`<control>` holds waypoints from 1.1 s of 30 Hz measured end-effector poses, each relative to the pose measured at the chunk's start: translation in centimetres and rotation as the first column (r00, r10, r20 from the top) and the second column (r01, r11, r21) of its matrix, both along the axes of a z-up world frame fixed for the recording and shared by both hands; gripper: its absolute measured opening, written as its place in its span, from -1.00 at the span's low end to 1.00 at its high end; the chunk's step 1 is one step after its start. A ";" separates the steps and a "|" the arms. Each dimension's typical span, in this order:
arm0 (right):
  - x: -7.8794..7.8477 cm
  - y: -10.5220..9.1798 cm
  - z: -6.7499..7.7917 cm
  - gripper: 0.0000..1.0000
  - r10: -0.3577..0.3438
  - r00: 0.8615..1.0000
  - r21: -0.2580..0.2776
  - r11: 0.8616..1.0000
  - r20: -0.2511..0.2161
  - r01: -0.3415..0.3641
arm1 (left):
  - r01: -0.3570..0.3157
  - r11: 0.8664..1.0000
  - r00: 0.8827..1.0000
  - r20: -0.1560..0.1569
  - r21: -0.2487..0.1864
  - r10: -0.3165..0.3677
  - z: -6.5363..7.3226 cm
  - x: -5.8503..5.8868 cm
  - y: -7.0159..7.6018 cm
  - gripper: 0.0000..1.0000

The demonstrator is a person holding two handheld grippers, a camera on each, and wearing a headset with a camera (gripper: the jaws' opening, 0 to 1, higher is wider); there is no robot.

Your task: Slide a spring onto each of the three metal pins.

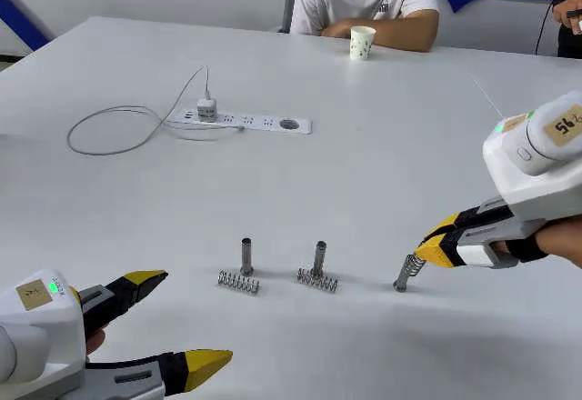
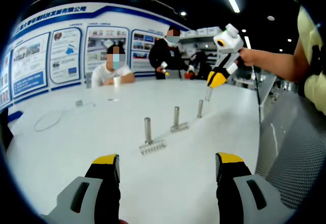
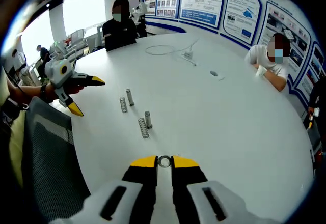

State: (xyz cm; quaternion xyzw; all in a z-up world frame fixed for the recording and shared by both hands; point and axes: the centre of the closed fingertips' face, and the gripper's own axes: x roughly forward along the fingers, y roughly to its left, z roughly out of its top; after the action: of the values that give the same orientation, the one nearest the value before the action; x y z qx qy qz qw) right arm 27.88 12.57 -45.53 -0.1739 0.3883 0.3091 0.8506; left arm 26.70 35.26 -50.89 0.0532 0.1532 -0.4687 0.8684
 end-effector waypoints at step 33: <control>1.8 -0.7 -0.9 -0.77 0.010 0.999 -0.041 0.999 -0.040 -0.012 | -0.012 1.000 1.000 -0.006 0.003 0.012 -0.2 -0.1 0.4 0.57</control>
State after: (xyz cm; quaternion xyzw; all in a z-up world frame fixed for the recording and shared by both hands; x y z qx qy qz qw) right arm 29.65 11.84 -46.39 -0.1872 0.4105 0.3090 0.8372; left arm 26.62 35.63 -51.10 0.0523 0.1570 -0.4633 0.8706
